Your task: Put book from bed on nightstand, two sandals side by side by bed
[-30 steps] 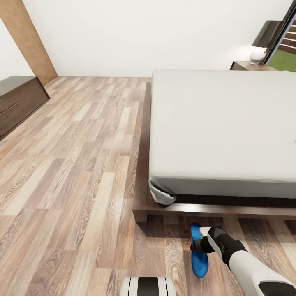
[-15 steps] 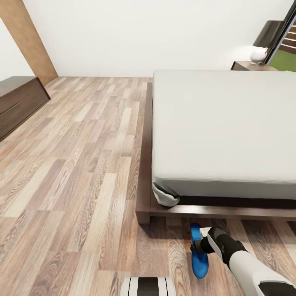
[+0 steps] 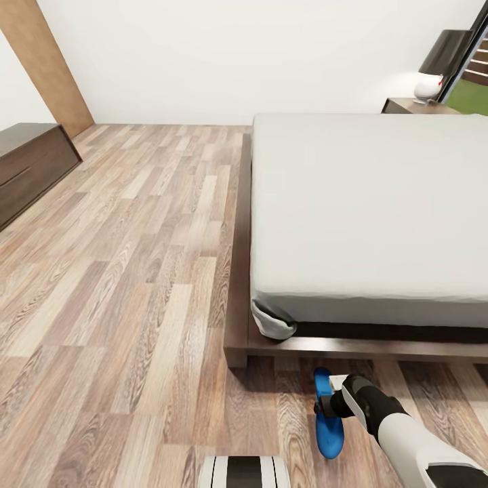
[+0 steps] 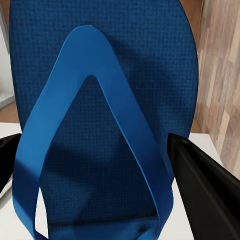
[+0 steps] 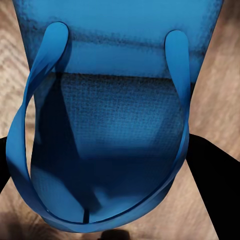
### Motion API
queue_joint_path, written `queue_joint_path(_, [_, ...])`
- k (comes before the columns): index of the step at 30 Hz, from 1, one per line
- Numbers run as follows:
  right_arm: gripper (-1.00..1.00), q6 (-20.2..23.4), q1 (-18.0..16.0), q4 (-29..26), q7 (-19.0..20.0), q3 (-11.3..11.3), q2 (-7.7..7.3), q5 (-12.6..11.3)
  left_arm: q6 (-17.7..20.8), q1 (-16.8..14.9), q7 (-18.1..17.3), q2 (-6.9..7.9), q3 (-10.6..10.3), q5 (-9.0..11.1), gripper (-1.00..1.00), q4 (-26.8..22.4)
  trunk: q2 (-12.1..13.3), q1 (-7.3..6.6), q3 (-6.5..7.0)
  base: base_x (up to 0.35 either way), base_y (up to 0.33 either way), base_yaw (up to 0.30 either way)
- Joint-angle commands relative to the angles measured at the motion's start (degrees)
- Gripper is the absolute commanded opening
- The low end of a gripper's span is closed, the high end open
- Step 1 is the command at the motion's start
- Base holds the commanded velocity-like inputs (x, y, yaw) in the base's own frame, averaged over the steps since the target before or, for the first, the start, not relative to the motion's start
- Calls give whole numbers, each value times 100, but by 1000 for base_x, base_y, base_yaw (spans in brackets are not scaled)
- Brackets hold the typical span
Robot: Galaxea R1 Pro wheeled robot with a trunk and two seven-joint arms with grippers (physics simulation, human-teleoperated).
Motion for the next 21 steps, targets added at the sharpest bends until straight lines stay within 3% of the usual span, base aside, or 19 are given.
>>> queue_joint_path(1, [-100, 26, 0, -10, 37, 12, -3, 42, -37, 0, 4, 0, 16, 22, -100, -6, -1, -1, -4, 0, 0, 0])
queue_joint_path(10, [-100, 25, 0, -10, 37, 12, -3, 42, -34, 0, -3, -1, 16, 22, -100, -6, -12, 20, -181, 0, 0, 0])
queue_joint_path(18, [-100, 19, -1, -15, 43, 8, -9, 42, -40, 0, 2, -1, 16, 23, -100, -5, -12, 20, -181, 0, 0, 0])
queue_joint_path(21, [-100, 16, -4, -23, 44, 5, -11, 42, -39, 0, -1, -1, 16, 21, -100, -5, -16, 27, -248, 0, 0, 0])
